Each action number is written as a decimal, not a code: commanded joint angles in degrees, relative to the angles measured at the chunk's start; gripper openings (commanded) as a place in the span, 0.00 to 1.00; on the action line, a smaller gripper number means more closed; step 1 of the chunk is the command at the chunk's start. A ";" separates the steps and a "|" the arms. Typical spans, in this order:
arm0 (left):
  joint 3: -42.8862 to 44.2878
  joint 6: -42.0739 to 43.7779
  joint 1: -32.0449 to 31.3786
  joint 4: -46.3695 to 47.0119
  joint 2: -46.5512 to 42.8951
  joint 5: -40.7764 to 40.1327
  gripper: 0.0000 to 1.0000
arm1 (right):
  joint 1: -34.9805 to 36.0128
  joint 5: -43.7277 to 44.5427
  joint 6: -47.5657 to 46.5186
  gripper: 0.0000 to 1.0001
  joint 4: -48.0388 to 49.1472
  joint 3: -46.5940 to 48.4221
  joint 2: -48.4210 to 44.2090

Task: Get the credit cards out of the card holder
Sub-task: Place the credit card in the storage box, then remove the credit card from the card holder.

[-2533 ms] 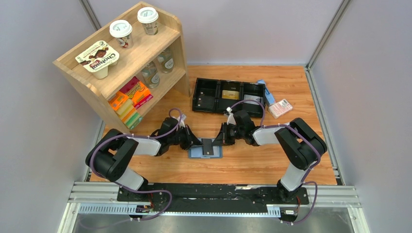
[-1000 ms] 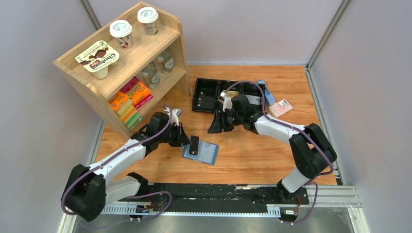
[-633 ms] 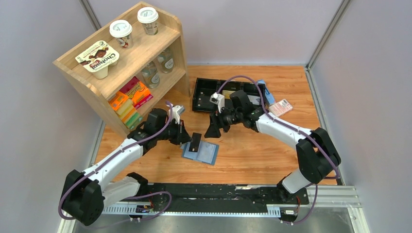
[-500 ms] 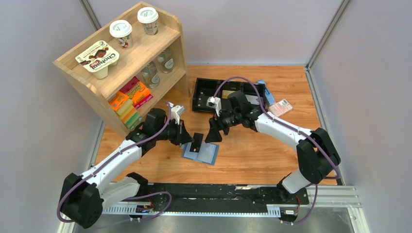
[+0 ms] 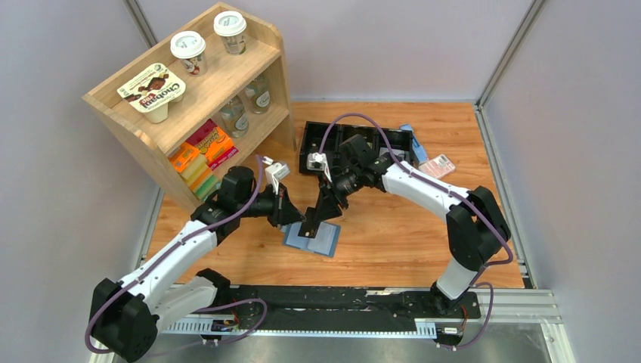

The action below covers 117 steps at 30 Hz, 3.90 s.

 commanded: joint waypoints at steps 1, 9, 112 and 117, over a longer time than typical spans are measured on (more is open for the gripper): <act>4.22 4.16 0.11 -1.87 -0.42 1.55 0.00 | 0.37 -4.09 -4.22 0.25 -5.11 3.53 1.33; 8.70 4.00 0.11 -11.96 -3.13 -15.30 0.30 | -1.21 3.36 5.77 0.00 -0.13 2.57 1.42; 1.85 -14.29 -4.29 -2.93 15.05 -24.73 0.73 | 5.55 50.05 46.84 0.54 12.02 -12.64 -3.77; 1.06 -15.00 -4.20 -2.49 17.76 -25.26 0.64 | 6.52 50.84 48.51 0.54 14.04 -11.68 -1.14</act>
